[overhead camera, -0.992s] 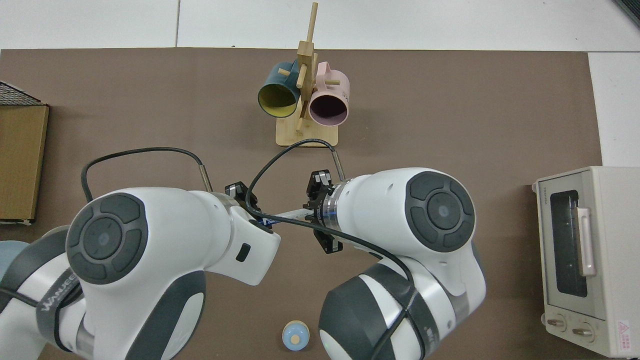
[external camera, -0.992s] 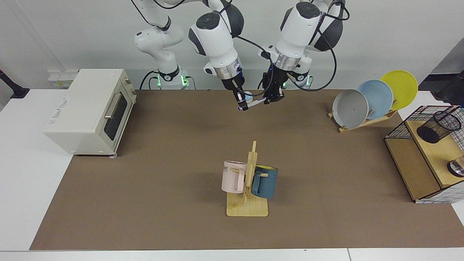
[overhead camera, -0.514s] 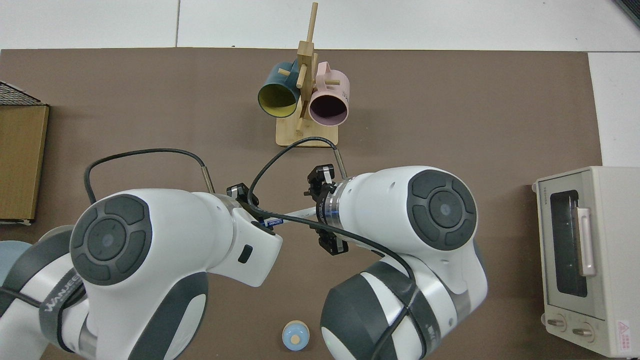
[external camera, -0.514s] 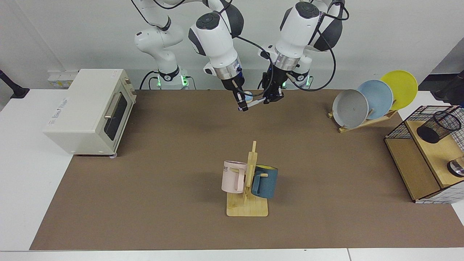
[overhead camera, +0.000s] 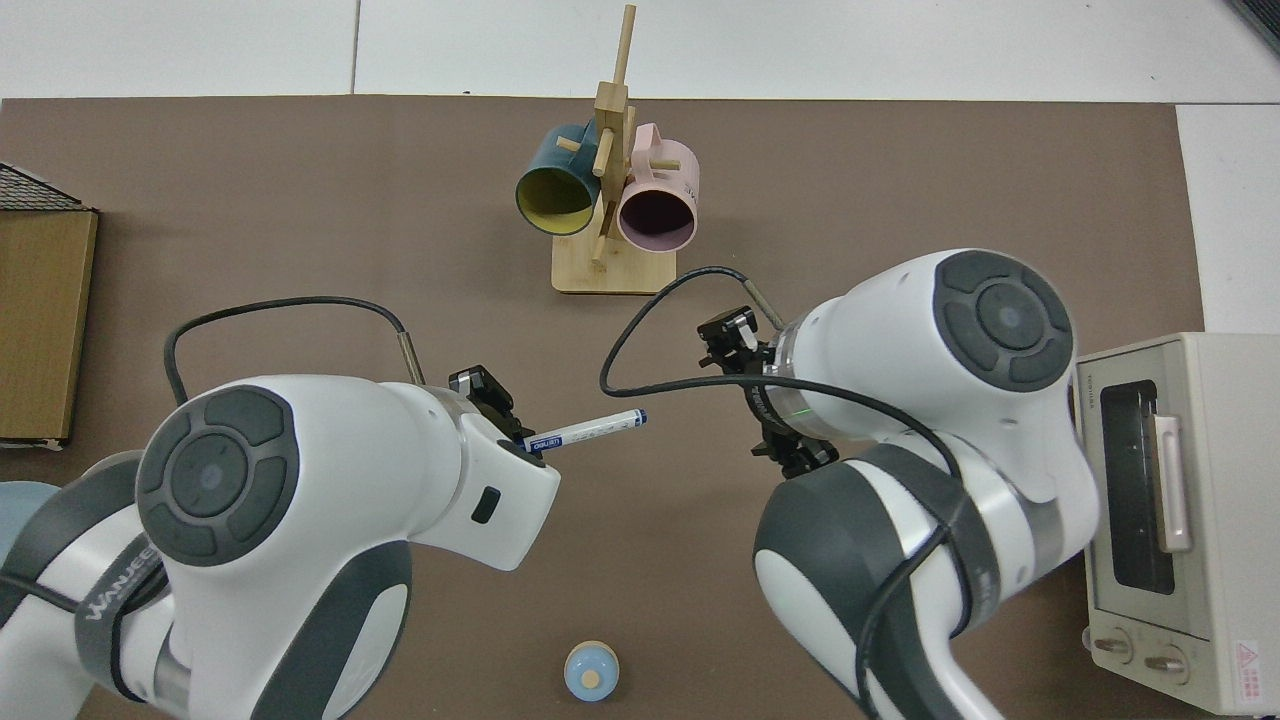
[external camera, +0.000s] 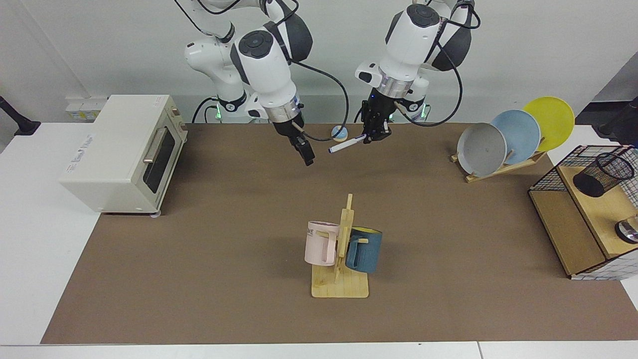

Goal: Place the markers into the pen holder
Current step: 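Carry the marker away with the left gripper while the right gripper withdraws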

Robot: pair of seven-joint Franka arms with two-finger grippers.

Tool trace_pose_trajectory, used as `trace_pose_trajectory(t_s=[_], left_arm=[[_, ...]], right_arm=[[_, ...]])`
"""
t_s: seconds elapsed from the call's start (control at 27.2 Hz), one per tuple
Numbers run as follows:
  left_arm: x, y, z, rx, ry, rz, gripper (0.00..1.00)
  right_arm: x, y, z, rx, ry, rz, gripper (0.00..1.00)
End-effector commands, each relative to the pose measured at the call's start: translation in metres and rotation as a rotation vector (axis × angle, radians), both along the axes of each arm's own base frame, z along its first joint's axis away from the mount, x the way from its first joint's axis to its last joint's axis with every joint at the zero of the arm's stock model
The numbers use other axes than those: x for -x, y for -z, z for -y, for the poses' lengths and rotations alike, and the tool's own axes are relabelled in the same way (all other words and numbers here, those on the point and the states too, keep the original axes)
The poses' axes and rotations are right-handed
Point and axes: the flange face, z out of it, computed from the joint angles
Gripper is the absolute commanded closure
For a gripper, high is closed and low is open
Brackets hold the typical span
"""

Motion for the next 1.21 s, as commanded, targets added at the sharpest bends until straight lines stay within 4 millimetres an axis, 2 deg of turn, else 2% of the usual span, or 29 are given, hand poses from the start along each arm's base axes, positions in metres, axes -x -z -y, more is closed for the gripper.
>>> trace_pose_trajectory(t_s=[0.0,0.15,0.26,0.44,0.59,0.7,0.77,0.96,1.1,1.18], left_arm=[[0.005,0.0,-0.007,-0.018,-0.009,0.006,1.0],[0.005,0.0,-0.008,-0.028,-0.006,0.006,1.0],[0.004,0.001,-0.011,-0.045,-0.005,0.007,1.0],[0.003,0.003,-0.019,-0.091,-0.002,0.002,1.0],[0.001,0.005,-0.038,-0.187,0.011,-0.006,1.0],[-0.005,0.006,-0.057,-0.256,0.003,-0.007,1.0],[-0.011,0.006,-0.073,-0.3,-0.003,-0.007,1.0],[-0.031,0.008,-0.129,-0.42,0.038,0.014,1.0],[-0.049,0.004,-0.173,-0.486,0.109,0.031,1.0],[-0.058,0.001,-0.194,-0.521,0.118,0.031,1.0]], right_arm=[[-0.006,-0.016,0.055,0.045,-0.185,0.023,0.0],[-0.009,-0.027,0.099,0.072,-0.369,0.029,0.0],[-0.009,-0.032,0.125,0.107,-0.508,0.035,0.0],[-0.01,-0.036,0.151,0.153,-0.662,0.045,0.0],[-0.012,-0.036,0.169,0.186,-0.781,0.049,0.0],[-0.016,-0.037,0.185,0.185,-0.806,0.058,0.0],[-0.017,-0.038,0.188,0.187,-0.815,0.069,0.0],[-0.02,-0.041,0.189,0.19,-0.846,0.091,0.0],[-0.024,-0.039,0.196,0.19,-0.853,0.091,0.0],[-0.027,-0.046,0.202,0.196,-0.843,0.105,0.0]])
